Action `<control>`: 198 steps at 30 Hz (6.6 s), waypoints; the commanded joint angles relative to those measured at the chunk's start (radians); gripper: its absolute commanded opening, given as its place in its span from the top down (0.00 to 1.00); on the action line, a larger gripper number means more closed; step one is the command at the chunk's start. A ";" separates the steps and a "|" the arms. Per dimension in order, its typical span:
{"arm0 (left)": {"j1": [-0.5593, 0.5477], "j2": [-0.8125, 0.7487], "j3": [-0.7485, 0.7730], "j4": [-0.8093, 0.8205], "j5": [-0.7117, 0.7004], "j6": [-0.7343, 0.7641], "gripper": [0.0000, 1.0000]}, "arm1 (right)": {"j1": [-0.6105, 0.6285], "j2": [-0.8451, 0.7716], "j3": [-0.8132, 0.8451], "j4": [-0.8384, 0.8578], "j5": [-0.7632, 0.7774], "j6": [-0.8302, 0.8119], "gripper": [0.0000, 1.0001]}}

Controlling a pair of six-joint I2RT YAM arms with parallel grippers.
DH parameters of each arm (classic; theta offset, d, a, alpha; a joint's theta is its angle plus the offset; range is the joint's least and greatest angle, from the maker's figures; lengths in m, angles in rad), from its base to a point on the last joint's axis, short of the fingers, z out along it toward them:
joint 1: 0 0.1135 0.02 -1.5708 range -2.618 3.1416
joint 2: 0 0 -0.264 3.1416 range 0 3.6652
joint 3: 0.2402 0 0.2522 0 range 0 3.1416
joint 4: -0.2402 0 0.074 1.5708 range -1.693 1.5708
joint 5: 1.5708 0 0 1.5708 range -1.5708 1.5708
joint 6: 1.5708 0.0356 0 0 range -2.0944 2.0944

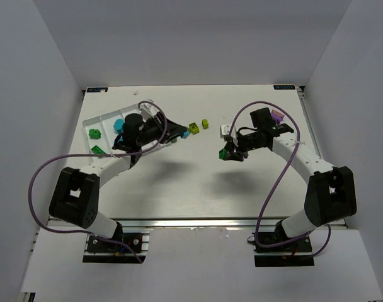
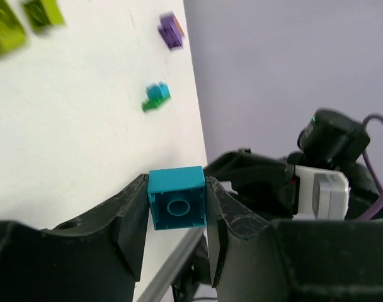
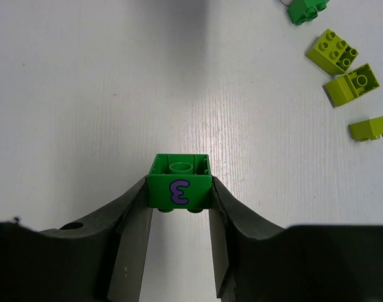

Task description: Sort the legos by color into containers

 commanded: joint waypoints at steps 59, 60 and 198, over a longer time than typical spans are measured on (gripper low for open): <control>0.080 -0.073 -0.271 0.674 0.152 -0.457 0.18 | 0.136 -0.164 -0.143 0.935 -0.193 0.946 0.73; 0.077 -0.052 -0.276 0.824 0.142 -0.508 0.17 | 0.141 -0.169 -0.146 0.962 -0.182 0.964 0.73; 0.353 -0.328 0.148 -0.716 -0.214 0.476 0.44 | -0.158 0.102 0.271 0.093 0.220 0.664 0.42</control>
